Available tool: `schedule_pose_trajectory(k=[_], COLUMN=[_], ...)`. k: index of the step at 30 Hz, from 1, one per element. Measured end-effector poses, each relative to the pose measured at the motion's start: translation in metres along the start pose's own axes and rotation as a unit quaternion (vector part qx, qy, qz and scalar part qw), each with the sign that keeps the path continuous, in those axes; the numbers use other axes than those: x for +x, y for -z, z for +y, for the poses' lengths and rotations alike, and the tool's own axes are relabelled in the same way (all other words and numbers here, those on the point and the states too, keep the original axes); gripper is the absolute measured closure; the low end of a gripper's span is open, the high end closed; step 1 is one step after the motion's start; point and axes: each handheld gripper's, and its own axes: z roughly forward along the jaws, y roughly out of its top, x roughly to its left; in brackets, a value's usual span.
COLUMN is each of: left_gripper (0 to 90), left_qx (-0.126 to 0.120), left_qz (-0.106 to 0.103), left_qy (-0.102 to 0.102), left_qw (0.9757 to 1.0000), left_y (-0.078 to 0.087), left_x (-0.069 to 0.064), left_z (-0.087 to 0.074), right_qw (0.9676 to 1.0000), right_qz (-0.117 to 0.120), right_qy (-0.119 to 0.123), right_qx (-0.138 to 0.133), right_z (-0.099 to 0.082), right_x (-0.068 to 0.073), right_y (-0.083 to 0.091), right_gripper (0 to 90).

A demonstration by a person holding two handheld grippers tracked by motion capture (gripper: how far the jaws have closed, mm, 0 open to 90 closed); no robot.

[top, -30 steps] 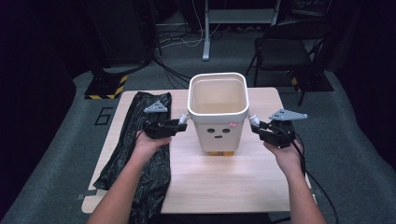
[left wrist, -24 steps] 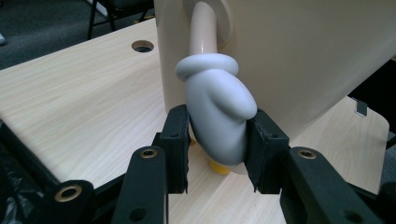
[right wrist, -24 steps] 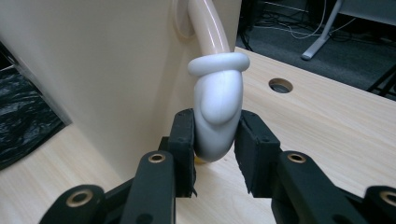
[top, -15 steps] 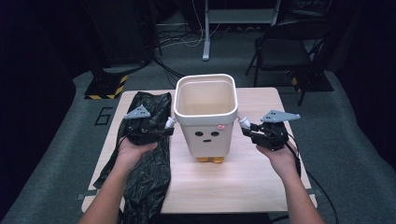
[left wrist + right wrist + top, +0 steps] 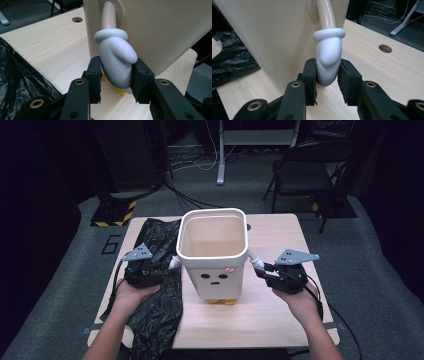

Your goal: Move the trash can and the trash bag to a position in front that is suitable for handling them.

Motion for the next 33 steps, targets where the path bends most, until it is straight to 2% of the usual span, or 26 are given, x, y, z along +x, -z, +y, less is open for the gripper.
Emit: schedule_pose_trajectory(k=[8, 13, 18, 21, 27, 33], left_gripper=[63.5, 63.4, 63.3, 63.3, 63.3, 63.5], left_qx=[0.005, 0.007, 0.003, 0.001, 0.008, 0.005], left_qz=[-0.006, -0.006, -0.016, -0.019, -0.016, -0.029], left_qy=[-0.006, -0.011, -0.003, -0.007, -0.017, -0.01], left_qw=[1.0, 0.9999, 0.9999, 0.9998, 0.9997, 0.9995], left_y=[-0.004, -0.002, -0.003, -0.003, -0.001, 0.001], left_x=[-0.008, -0.014, -0.013, -0.014, -0.017, -0.014], left_z=[-0.006, -0.008, -0.011, -0.013, -0.015, -0.015], right_qw=[0.9999, 0.9999, 0.9998, 0.9996, 0.9995, 0.9995], right_qz=[-0.008, -0.003, 0.005, 0.016, 0.021, 0.023], right_qy=[0.0, -0.01, -0.011, -0.019, -0.017, -0.013], right_qx=[0.009, 0.01, 0.016, 0.012, 0.018, 0.017], right_z=[-0.014, -0.021, -0.024, -0.029, -0.031, -0.032], right_x=[0.005, 0.005, 0.002, -0.002, 0.0, 0.002], right_y=[0.007, 0.008, 0.006, 0.005, 0.007, 0.012], right_gripper=[68.1, 68.1, 67.9, 67.9, 68.0, 68.1])
